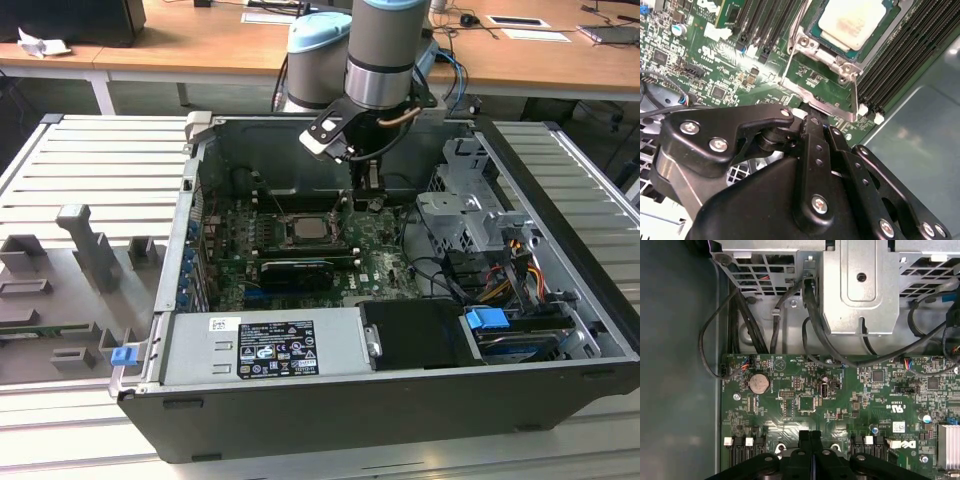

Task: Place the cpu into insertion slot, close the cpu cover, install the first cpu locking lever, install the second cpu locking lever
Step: 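Close the cpu cover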

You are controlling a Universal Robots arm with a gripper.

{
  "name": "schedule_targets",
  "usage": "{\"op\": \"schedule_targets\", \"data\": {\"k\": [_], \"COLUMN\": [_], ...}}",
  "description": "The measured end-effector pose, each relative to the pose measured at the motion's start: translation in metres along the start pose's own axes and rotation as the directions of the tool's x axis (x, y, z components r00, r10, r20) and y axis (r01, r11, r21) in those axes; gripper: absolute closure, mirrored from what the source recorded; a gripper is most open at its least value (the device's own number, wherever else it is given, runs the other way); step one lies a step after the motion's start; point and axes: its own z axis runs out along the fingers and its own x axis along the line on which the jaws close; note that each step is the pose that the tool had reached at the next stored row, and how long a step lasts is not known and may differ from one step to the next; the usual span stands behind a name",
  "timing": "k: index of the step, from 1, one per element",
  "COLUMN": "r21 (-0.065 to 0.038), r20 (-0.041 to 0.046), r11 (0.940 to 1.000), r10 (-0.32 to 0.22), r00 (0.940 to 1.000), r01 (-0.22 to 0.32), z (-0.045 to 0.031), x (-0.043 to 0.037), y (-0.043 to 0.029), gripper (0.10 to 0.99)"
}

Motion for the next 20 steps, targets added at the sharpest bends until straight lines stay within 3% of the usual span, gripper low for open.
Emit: {"op": "schedule_targets", "data": {"k": [5, 9, 15, 20], "r21": [0.0, 0.0, 0.0, 0.0], "r20": [0.0, -0.0001, -0.0001, -0.0007], "r11": [1.0, 1.0, 1.0, 1.0], "r10": [0.0, 0.0, 0.0, 0.0], "r00": [1.0, 1.0, 1.0, 1.0], "r01": [0.0, 0.0, 0.0, 0.0], "z": [-0.0003, -0.0004, -0.0009, -0.0009], "x": [0.0, 0.0, 0.0001, 0.0001], "y": [-0.013, -0.018, -0.0374, -0.0434], "gripper": [0.98, 0.98, 0.98, 0.98]}}
